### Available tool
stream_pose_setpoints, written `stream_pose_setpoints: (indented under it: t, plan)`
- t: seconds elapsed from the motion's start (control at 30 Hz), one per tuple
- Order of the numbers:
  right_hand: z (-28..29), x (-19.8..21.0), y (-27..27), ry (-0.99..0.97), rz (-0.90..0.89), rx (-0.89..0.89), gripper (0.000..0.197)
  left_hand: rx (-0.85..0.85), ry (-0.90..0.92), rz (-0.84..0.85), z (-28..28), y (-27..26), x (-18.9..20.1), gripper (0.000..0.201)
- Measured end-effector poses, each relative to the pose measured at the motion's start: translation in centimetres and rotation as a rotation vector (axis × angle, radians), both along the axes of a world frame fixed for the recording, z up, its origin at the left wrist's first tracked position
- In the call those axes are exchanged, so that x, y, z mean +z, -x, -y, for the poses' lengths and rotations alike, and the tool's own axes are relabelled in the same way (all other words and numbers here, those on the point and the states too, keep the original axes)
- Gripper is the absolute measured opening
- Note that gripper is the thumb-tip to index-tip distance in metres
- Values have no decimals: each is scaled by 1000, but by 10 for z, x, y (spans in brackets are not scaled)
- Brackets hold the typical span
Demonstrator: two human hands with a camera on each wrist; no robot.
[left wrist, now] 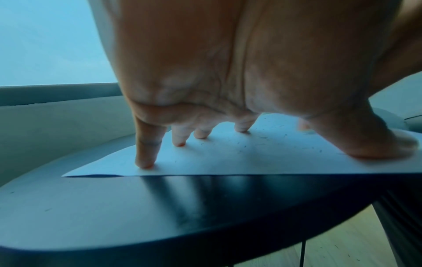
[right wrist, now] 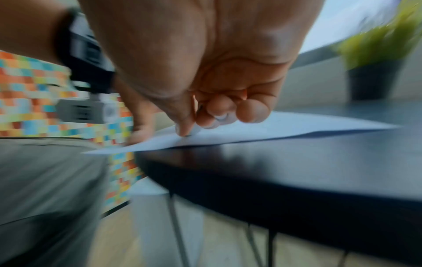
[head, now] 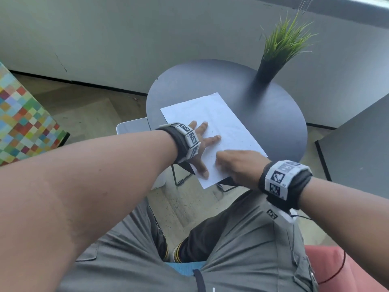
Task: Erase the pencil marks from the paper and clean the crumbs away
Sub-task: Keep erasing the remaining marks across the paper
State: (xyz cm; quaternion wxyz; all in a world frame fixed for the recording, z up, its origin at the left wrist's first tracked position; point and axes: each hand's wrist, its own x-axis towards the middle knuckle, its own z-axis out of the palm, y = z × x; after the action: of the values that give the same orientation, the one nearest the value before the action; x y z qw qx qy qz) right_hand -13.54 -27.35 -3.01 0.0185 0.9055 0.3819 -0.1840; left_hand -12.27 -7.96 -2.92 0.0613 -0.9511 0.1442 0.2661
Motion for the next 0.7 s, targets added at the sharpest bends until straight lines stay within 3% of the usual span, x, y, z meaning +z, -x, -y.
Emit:
stream_pose_setpoints:
  t: [0.13, 0.33, 0.5, 0.7]
  plan:
    - [15, 6, -33, 61, 136, -341, 15, -6, 11, 12, -1, 1, 0, 132]
    - [-15, -1, 16, -14, -30, 58, 9, -5, -1, 6, -1, -2, -3, 135]
    - [9, 2, -28, 36, 151, -298, 17, -3, 16, 15, -1, 0, -2, 132]
    - [-15, 0, 10, -94, -65, -7, 7, -2, 6, 3, -2, -2, -5, 138]
